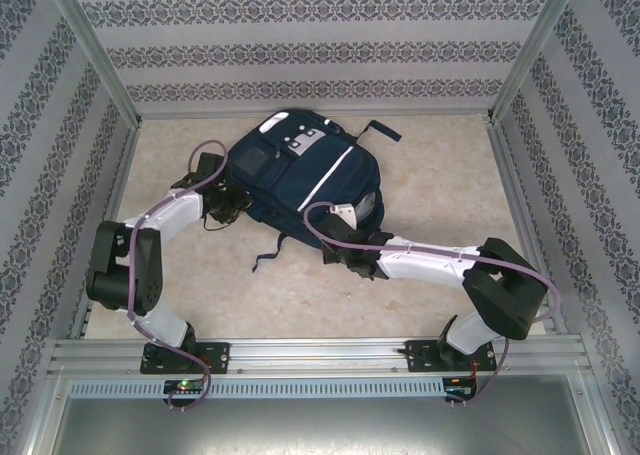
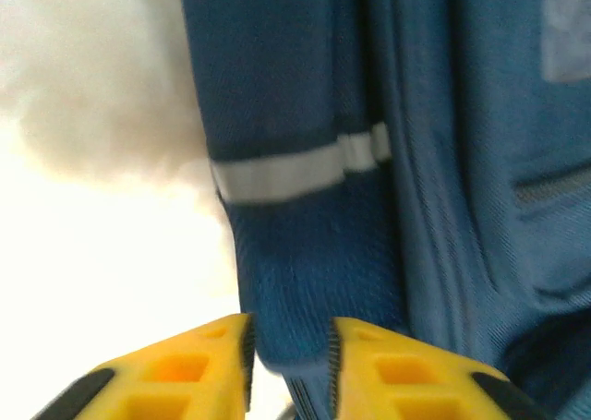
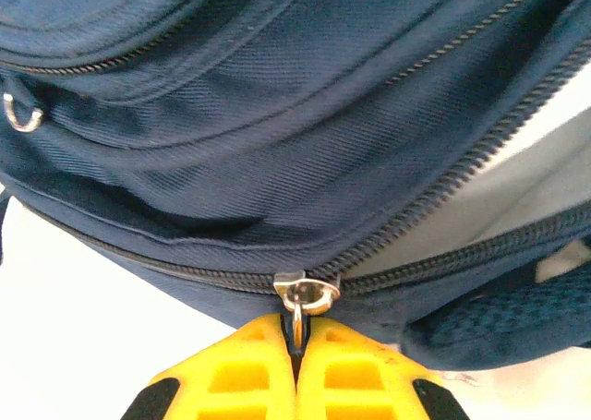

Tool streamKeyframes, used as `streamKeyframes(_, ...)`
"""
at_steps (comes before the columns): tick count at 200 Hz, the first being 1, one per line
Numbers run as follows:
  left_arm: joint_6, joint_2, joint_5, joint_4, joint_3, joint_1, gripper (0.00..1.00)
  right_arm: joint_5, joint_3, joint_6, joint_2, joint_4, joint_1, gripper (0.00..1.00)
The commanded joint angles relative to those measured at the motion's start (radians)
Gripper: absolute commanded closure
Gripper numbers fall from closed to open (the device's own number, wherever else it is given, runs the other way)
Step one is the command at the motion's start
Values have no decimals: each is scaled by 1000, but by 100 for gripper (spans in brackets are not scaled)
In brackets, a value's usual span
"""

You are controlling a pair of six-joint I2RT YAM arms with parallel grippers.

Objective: Pack books, pencil case, and school supplies into a backpack

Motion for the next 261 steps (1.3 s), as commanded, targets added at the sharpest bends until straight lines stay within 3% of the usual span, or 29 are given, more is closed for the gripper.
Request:
streamKeyframes(1,-60,-105,9,-55,-65,-52,66,-10,62,14,31,-12,29,100)
streamKeyframes(47,-254,-216,28,61,-217,-237,62,-11,83,16,47,-5,36,100)
streamKeyframes(77,-382,-185,60,274,-271,-319,57,-2,70,17,36,-9,36,100)
streamKeyframes(90,-404,-166,43,328,-268,-348,55,0,65,18,31,-9,36,100)
streamKeyframes(103,-411,-152,22,367,-254,-377,46,3,56,22,22,-10,36,100)
streamKeyframes(141,-431,-110,-35,430,-242,-449,41,23,37,28,9,-7,36,100)
streamKeyframes(163,-456,-53,-33,485,-239,-469,45,25,33,33,7,-4,36,100)
streamKeyframes(184,-445,-17,-56,481,-216,-482,61,25,32,35,5,-3,36,100)
streamKeyframes(199,-428,-10,-79,449,-203,-483,78,28,32,33,1,-5,36,100)
streamKeyframes(211,-418,-26,-120,383,-195,-483,100,36,30,33,-2,-11,36,100)
streamKeyframes(261,-352,-159,-256,103,-185,-433,100,78,-24,33,-41,-41,19,100)
